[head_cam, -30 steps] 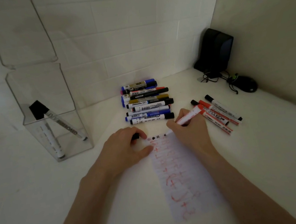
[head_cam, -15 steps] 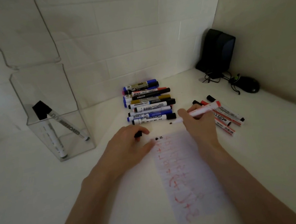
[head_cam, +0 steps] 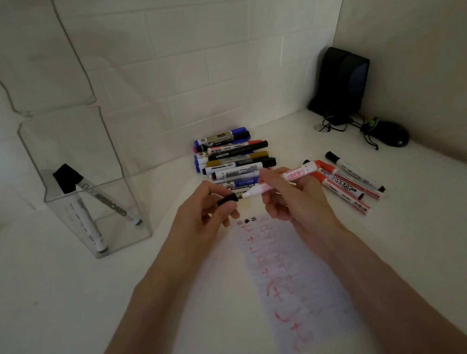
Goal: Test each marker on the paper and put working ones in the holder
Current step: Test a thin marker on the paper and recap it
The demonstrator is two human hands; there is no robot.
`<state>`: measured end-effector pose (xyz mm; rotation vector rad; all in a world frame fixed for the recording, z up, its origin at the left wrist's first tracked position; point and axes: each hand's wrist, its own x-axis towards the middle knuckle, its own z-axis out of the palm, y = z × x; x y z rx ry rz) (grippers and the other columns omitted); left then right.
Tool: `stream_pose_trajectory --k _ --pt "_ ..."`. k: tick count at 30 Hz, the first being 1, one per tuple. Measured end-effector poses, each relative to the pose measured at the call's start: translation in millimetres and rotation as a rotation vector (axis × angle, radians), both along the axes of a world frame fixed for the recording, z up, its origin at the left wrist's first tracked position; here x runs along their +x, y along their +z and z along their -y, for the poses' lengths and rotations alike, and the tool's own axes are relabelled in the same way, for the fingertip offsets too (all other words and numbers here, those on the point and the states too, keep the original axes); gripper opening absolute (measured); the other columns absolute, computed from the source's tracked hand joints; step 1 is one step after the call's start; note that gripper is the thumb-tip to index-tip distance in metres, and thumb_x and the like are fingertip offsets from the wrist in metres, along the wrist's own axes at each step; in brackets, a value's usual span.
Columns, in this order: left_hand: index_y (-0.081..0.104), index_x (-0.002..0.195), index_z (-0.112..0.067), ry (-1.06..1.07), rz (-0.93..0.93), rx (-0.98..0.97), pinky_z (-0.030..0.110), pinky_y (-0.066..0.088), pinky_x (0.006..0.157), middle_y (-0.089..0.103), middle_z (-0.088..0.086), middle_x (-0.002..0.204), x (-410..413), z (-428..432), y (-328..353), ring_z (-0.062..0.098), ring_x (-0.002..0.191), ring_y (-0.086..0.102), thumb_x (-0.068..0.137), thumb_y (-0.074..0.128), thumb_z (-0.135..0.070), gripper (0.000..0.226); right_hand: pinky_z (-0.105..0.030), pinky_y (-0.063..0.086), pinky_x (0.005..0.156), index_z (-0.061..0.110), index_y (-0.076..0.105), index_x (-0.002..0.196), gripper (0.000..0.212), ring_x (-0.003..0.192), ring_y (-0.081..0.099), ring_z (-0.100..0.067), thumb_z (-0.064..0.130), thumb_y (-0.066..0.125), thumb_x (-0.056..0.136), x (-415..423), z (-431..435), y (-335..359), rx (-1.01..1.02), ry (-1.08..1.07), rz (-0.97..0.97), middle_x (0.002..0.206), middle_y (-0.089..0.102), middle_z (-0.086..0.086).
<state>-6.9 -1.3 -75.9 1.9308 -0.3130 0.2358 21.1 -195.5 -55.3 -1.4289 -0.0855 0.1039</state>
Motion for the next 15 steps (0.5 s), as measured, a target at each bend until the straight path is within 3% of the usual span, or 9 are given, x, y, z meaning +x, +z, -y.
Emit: stream_pose_trajectory --k 9,15 --pt "0.059 0.103 -0.019 -0.011 0.041 -0.007 0.017 0.047 0.066 0.069 -0.007 0.077 2.0 1.7 -1.4 0.01 0.065 0.06 0.099 0.059 -0.014 0.006 -0.025 0.042 0.047 0.007 0.071 0.099 0.019 0.054 0.06 -0.02 0.024 0.077 0.091 -2.7 -2.6 0.2 0.0 0.001 0.02 0.079 0.073 -0.012" --pt "0.062 0.1 -0.012 0.006 0.062 -0.049 0.022 0.047 0.067 0.066 -0.005 0.073 5.7 1.7 -9.5 0.013 0.064 0.06 0.097 0.059 -0.005 0.008 -0.038 0.061 0.074 0.005 0.076 0.101 0.021 0.074 0.073 -0.031 0.018 0.081 0.086 -6.3 -4.7 -6.6 -0.039 0.042 0.068 0.087 0.077 -0.018"
